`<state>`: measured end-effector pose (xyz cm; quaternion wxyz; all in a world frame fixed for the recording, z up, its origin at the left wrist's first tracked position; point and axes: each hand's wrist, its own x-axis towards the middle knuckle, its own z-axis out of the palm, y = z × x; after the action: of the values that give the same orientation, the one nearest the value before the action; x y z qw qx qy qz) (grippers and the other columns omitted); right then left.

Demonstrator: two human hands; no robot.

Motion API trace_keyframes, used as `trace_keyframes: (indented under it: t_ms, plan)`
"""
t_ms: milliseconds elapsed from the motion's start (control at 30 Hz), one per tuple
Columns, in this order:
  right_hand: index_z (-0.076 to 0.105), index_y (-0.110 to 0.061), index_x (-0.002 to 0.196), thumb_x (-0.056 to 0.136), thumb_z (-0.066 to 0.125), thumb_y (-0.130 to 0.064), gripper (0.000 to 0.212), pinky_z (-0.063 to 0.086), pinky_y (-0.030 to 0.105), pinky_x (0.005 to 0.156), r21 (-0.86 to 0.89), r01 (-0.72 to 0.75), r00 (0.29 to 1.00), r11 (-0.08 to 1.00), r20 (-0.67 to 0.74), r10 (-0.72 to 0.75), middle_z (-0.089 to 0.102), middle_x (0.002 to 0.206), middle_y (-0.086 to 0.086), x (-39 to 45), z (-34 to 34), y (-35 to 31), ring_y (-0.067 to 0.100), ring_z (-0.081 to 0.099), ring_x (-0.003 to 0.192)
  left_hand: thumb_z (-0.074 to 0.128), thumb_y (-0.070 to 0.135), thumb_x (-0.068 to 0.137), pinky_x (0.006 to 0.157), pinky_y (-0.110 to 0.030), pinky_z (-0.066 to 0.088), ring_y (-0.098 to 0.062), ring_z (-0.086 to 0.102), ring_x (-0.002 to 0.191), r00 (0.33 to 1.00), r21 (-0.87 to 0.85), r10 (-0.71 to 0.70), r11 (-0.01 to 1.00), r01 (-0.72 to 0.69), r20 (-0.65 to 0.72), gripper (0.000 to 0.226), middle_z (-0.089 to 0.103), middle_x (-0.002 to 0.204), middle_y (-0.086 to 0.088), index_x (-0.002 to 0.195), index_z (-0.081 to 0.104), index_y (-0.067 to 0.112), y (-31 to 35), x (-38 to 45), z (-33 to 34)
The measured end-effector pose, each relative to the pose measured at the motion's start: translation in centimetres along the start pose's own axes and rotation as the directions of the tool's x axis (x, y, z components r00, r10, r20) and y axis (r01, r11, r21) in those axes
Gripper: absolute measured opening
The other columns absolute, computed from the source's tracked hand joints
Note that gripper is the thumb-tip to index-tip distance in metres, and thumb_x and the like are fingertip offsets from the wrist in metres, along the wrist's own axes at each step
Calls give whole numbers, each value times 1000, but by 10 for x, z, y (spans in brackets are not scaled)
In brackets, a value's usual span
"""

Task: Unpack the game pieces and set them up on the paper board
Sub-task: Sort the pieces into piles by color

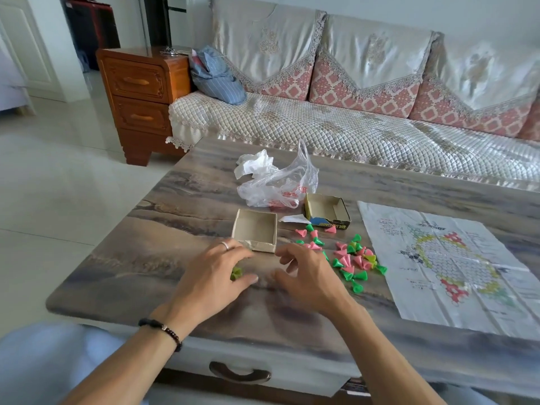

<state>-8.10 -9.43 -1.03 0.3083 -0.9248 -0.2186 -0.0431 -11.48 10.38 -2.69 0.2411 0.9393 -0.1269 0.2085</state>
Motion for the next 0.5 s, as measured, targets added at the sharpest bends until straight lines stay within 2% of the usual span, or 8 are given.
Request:
trace_keyframes:
  t_ms: [200,333,400,500]
  plan:
    - [69,-14,90,81,66,-17,11,50,35,72,-69,-106,980,992,-178,93,66,81,-2,-12,-46,50,17,60,74,70,42,82,81,-28,48,-11,56,101,988,-71,136,989,-131,69,33,62,106,11,108,69,22,40,39,31]
    - [69,-16,90,78,72,-18,13,51,34,71,-100,-276,929,956,-284,239,65,84,-1,-23,-82,94,16,59,75,64,40,87,81,-28,47,-13,55,101,976,-121,183,978,-169,120,31,62,107,8,113,68,23,70,68,55]
    - [68,-16,100,77,71,-19,23,49,32,74,-166,-328,929,930,-237,285,64,94,1,-28,-94,113,17,58,82,60,37,89,85,-28,45,-12,53,107,969,-130,192,976,-172,158,30,61,113,7,115,66,24,81,82,67]
    - [63,-22,118,79,69,-25,40,47,31,79,-235,-329,944,915,-109,311,60,106,1,-27,-98,130,18,58,94,56,36,92,86,-28,43,-14,55,109,950,-131,211,974,-184,232,31,59,120,7,121,62,26,95,106,84]
